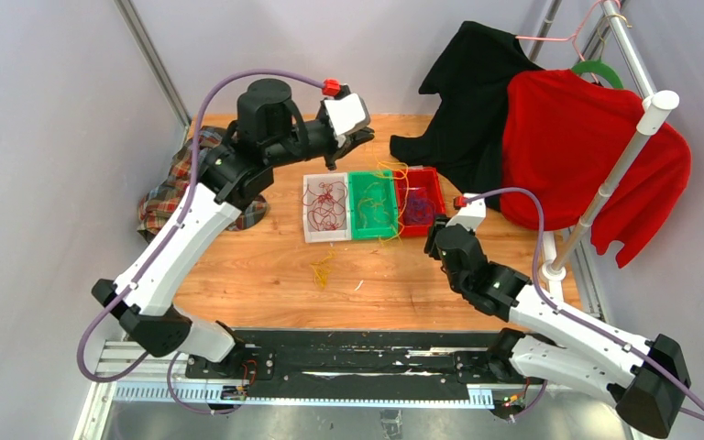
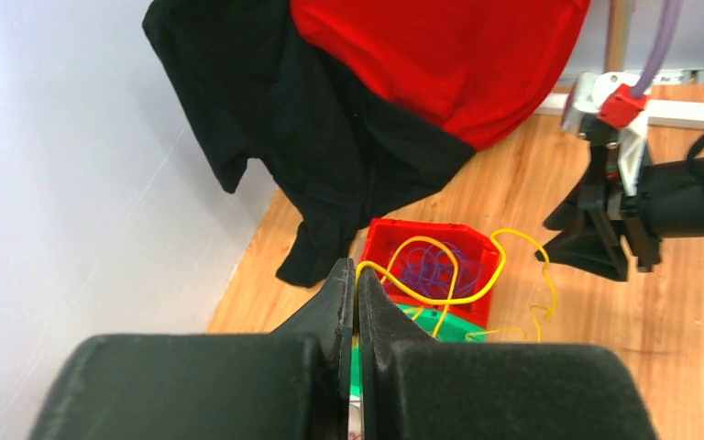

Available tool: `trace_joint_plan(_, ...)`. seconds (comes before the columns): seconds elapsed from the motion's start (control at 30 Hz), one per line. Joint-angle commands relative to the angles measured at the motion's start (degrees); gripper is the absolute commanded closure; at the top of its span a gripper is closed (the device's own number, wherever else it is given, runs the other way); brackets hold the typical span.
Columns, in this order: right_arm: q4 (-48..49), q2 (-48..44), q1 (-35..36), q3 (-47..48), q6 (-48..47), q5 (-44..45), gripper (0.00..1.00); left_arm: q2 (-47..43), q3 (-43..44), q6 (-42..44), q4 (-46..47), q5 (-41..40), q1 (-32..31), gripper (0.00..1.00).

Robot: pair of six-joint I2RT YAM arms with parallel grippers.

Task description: Untangle the cables

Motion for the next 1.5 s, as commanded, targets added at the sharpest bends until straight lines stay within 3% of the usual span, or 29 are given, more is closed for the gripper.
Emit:
trace_joint_plan(0.0, -0.75, 0.68, -1.26, -0.63, -0.44, 1.84, 0.61, 2.61, 1.01, 3.54, 4.58, -3.56, -0.23, 1.0)
trace_joint_plan(0.47, 0.41, 3.71, -2.64, 0.03, -0.62, -1.4, 0.68, 4.16, 6.8, 3.43, 8.37, -5.59, 3.87, 1.0)
trace_joint_plan(0.97, -0.09, 1.3, -2.62, -2.18, -0.18, -1.55, 0.74, 5.88, -10.1, 6.99, 15.83, -10.56, 3.87, 1.0)
trace_joint_plan(1.23, -1.4, -0.32, -2.67, -3.73, 0.38, -0.74, 0.76, 9.08, -15.39, 10.1, 12.95, -13.84, 3.7, 1.0)
trace_joint_plan(1.47, -1.36, 0.72, -2.87, -3.95, 0.36, -0.41, 0.77, 12.71, -15.64, 7.91, 11.62, -15.49, 3.7, 1.0)
